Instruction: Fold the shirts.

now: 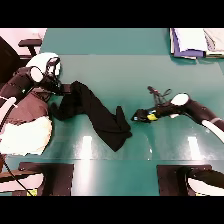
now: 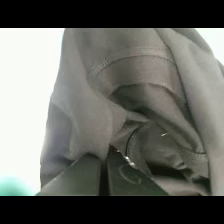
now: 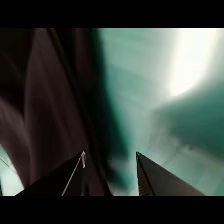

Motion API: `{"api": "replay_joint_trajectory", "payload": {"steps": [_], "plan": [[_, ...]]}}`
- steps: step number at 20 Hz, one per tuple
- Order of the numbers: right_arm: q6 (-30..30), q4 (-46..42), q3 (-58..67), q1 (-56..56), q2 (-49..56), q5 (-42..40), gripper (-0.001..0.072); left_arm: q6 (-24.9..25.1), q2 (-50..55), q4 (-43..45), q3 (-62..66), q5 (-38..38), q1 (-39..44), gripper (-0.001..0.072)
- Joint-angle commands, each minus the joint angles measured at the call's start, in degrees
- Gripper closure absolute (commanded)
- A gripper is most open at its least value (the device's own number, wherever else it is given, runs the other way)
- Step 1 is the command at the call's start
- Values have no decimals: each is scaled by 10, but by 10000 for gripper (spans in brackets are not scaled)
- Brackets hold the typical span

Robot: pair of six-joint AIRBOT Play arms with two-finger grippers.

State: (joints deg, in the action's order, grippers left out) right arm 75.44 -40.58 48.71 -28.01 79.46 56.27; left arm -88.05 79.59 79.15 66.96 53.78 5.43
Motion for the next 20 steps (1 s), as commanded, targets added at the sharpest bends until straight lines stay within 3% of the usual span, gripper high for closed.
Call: {"api": "replay_joint_trajectory", "payload": {"steps": [1, 5, 7, 9, 13, 16, 20], "plan": [[-27, 41, 77, -51, 99, 0, 318, 0, 0, 13, 7, 14, 0, 680], [-27, 46, 165, -82, 165, 50, 319, 0, 0, 15, 7, 24, 0, 680], [-27, 45, 191, -87, 176, 48, 373, 0, 0, 15, 7, 29, 0, 680], [-34, 44, 207, -86, 178, 40, 683, 0, -3, 15, 7, 29, 0, 681], [-37, -9, 249, -53, 142, 42, 695, 0, -74, 47, 19, 14, -3, 681], [5, -120, 317, 15, 46, 69, 696, 2, -174, 90, 63, 8, -14, 681], [7, -167, 430, 114, -98, 97, 696, 30, -306, 92, 155, -17, -19, 681]]}}
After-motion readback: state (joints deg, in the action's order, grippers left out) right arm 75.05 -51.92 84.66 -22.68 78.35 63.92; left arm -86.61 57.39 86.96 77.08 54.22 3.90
